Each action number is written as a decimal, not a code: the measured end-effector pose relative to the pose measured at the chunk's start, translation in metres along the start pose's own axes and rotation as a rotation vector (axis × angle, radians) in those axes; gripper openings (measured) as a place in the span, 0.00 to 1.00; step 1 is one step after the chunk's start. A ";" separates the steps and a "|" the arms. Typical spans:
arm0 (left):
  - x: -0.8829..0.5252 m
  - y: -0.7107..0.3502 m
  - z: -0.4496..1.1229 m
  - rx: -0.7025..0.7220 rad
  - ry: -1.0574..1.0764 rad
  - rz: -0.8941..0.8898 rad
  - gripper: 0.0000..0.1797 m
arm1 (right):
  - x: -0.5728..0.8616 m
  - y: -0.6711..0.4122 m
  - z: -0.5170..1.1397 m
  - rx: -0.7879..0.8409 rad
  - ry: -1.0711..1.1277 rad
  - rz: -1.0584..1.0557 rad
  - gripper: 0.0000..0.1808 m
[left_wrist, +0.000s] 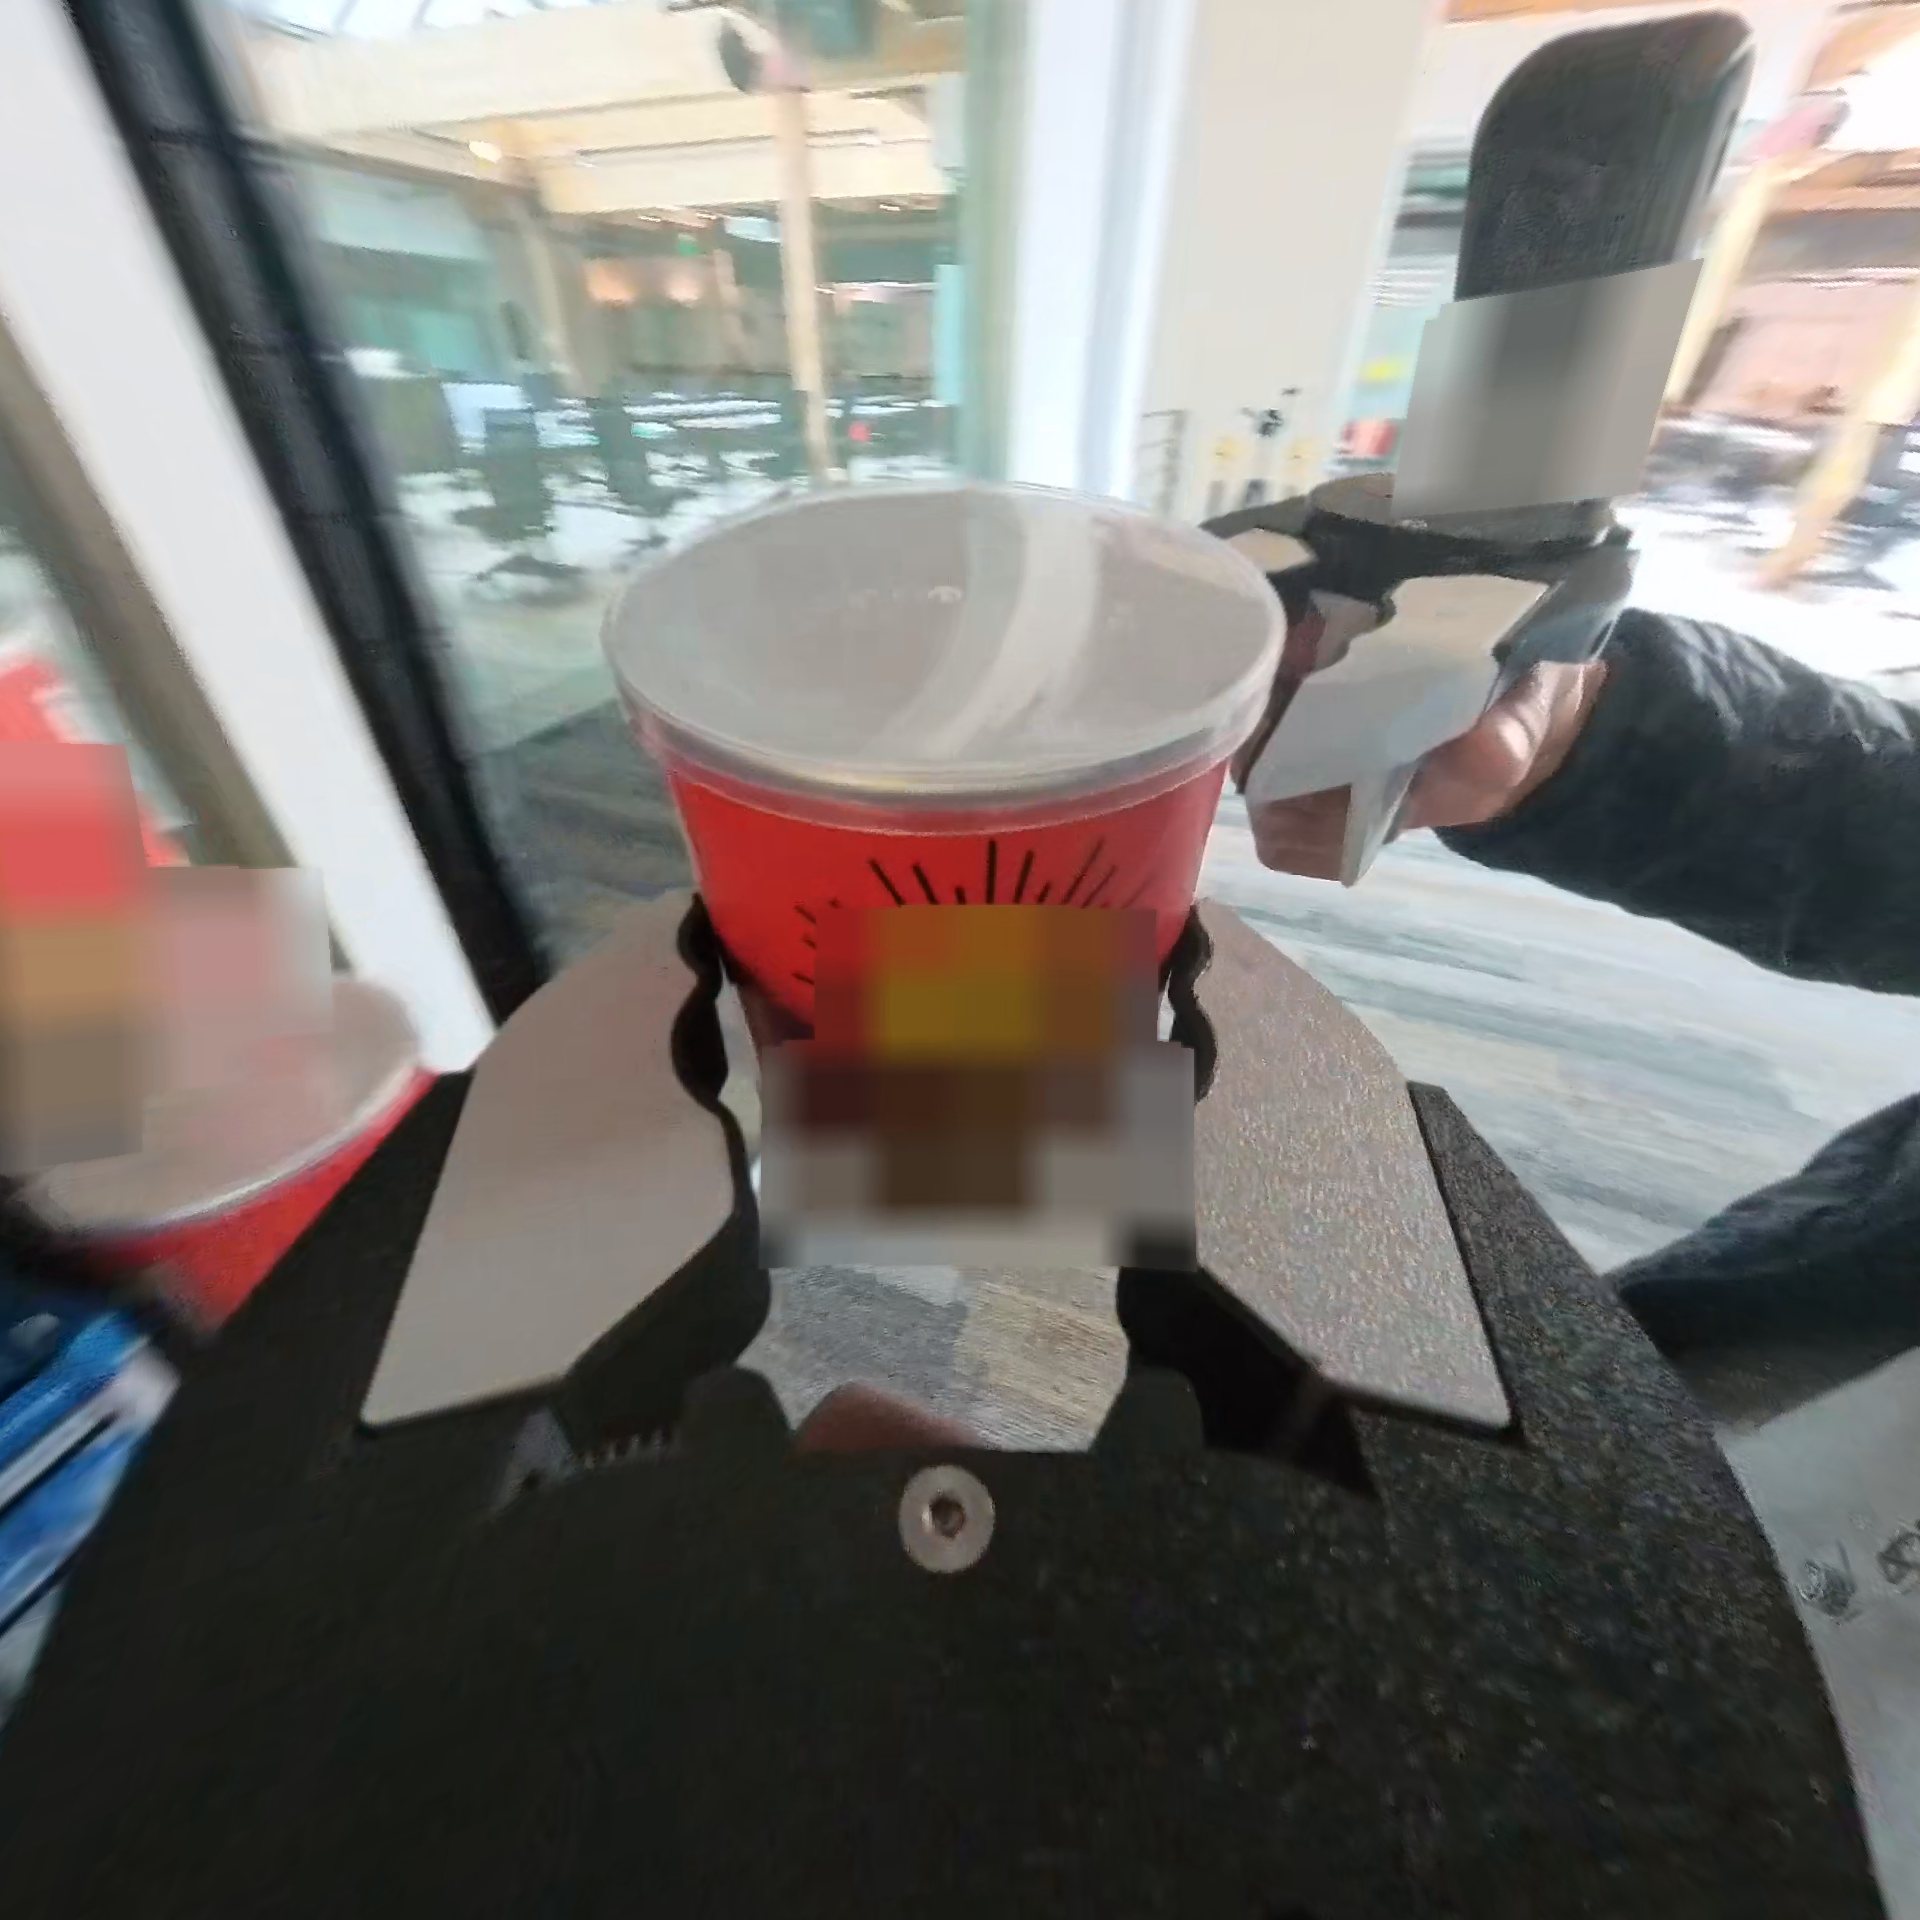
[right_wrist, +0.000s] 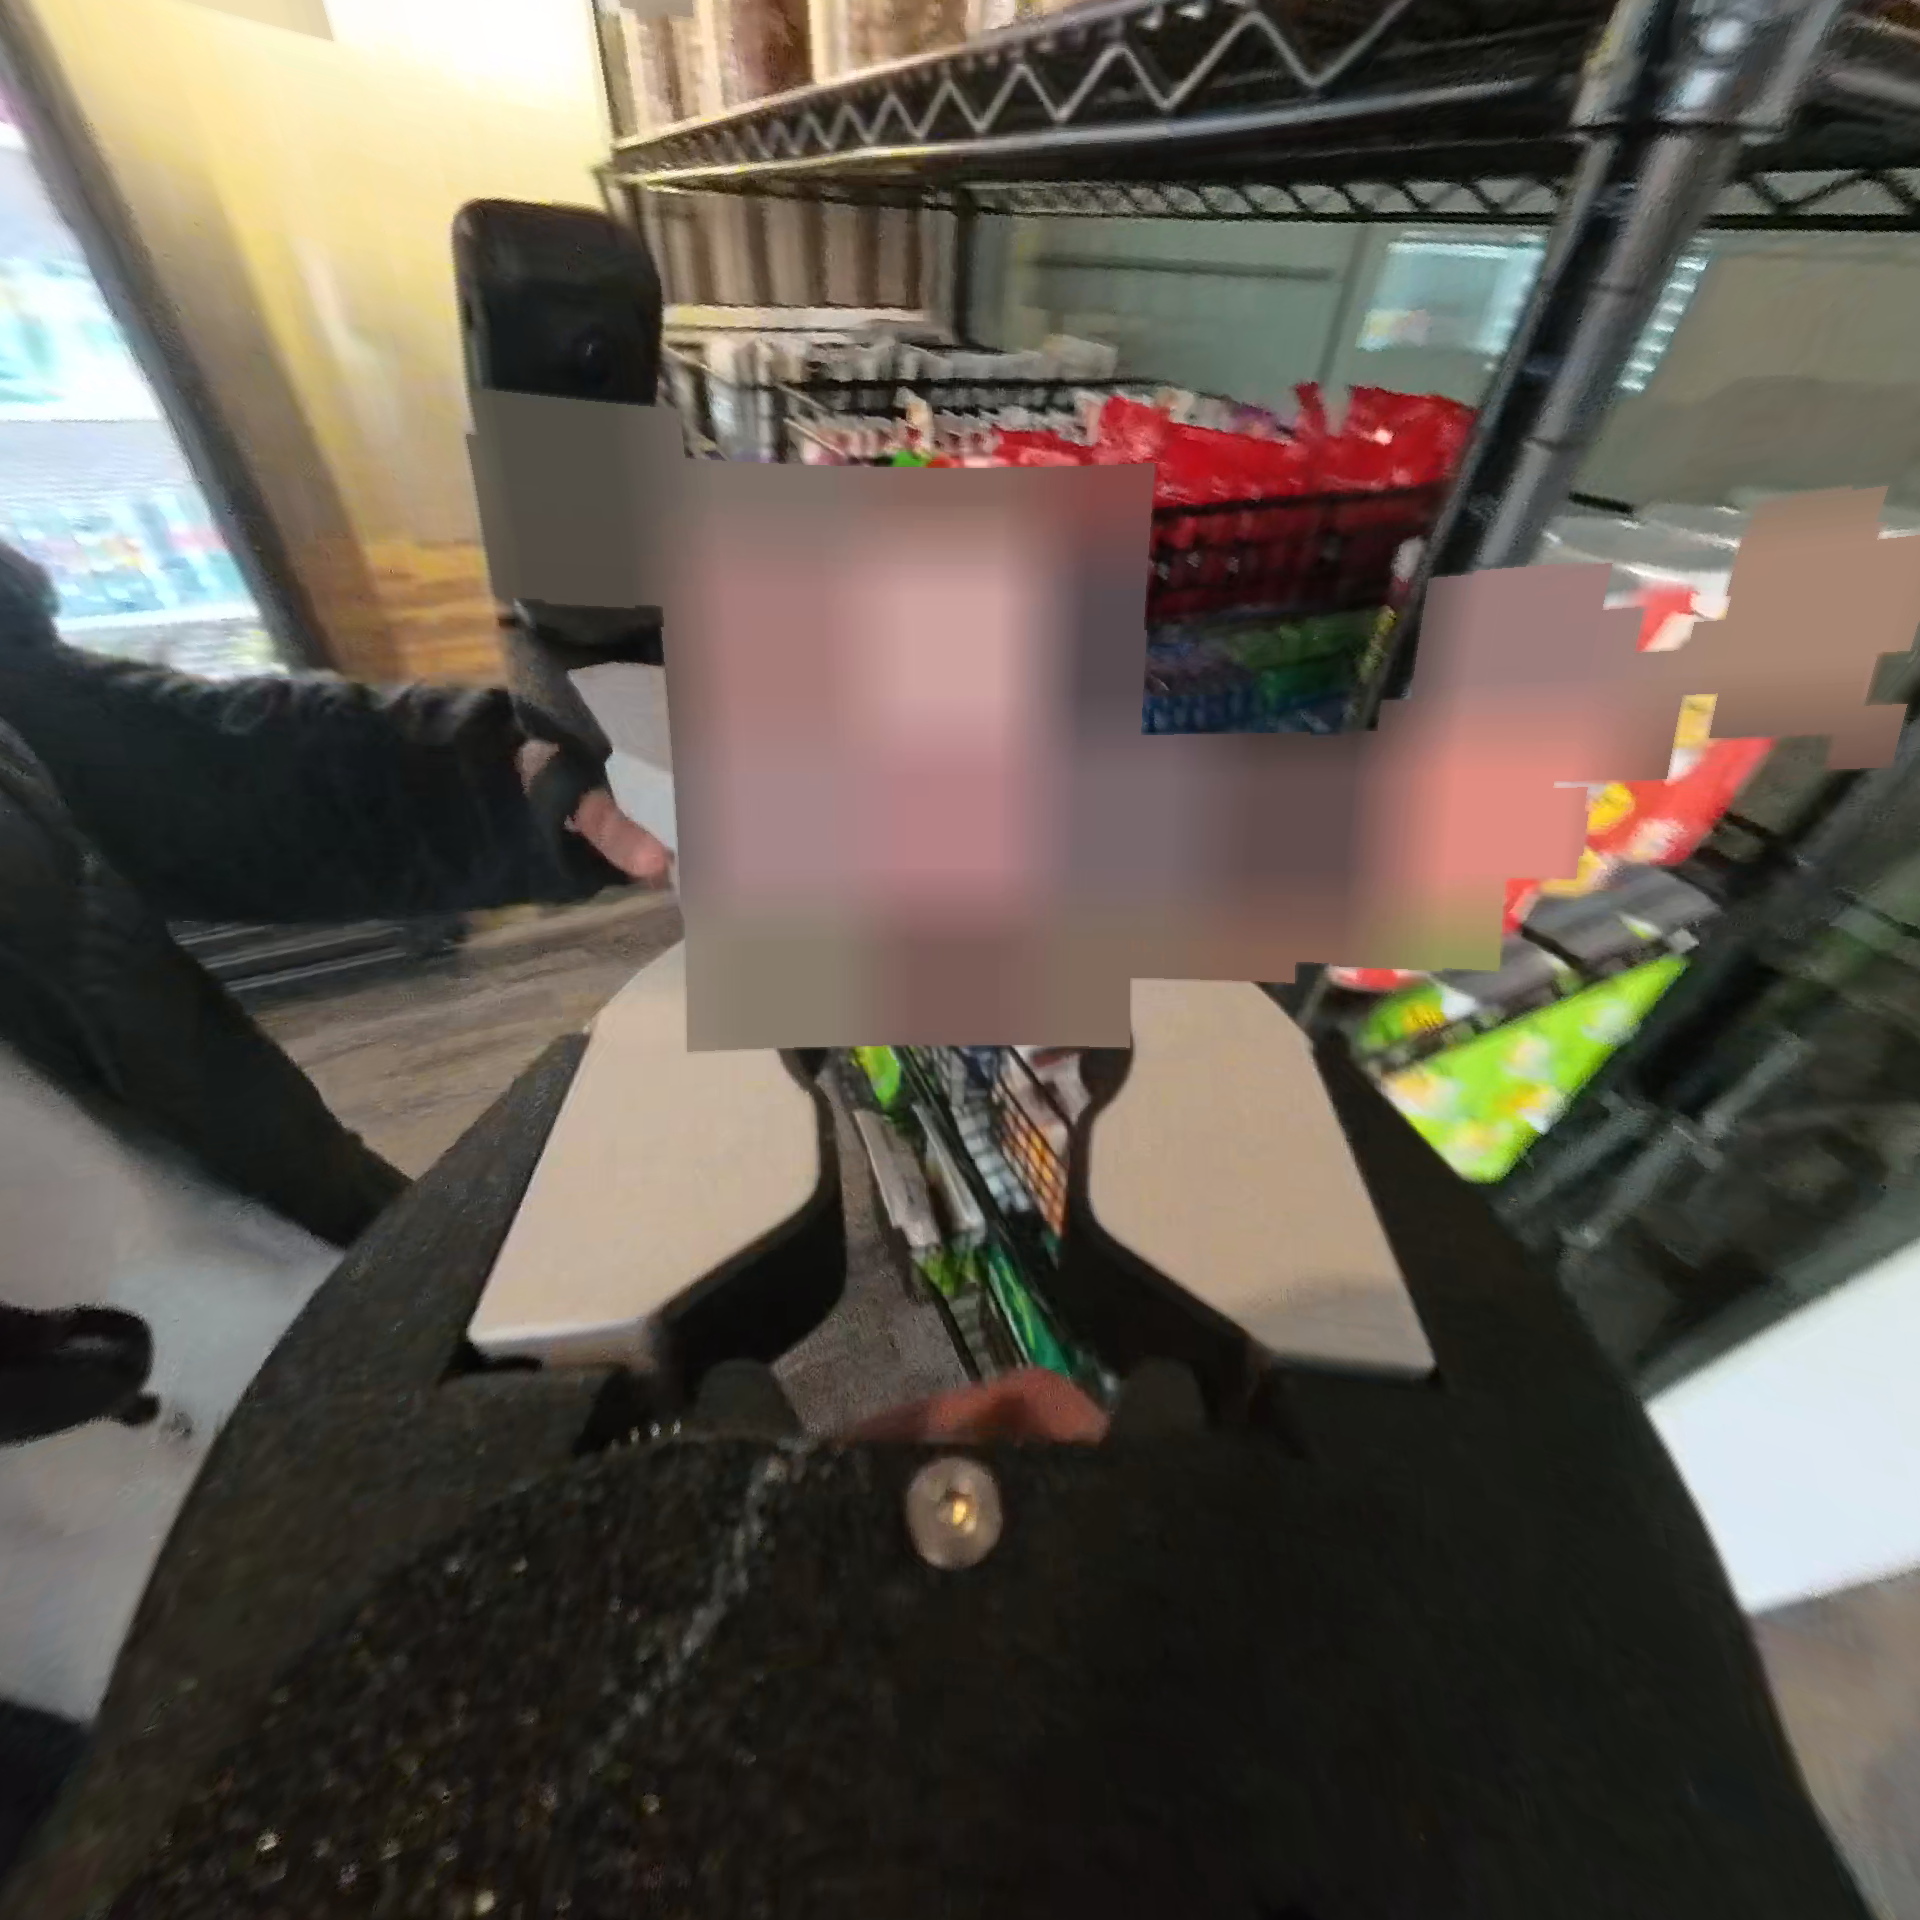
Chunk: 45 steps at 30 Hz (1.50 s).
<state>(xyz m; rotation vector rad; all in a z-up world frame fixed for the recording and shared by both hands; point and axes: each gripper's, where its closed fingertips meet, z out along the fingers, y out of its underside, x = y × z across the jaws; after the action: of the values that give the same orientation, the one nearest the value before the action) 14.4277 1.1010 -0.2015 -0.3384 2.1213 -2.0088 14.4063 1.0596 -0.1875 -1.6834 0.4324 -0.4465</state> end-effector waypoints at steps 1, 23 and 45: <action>0.011 -0.001 0.007 -0.005 0.054 0.004 0.46 | -0.004 0.005 -0.016 -0.013 0.044 0.007 0.25; 0.574 -0.005 0.160 -0.035 1.306 0.052 0.46 | -0.280 0.109 -0.497 -0.219 0.989 0.177 0.23; 1.103 0.014 0.262 -0.092 2.198 0.145 0.46 | -0.497 0.127 -0.955 -0.065 1.579 0.350 0.51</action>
<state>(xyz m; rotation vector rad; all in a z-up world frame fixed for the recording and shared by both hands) 13.4538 0.5212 -0.2170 3.0804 2.3181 -1.9594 13.4810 0.4948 -0.1984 -0.9449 1.8274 -1.4525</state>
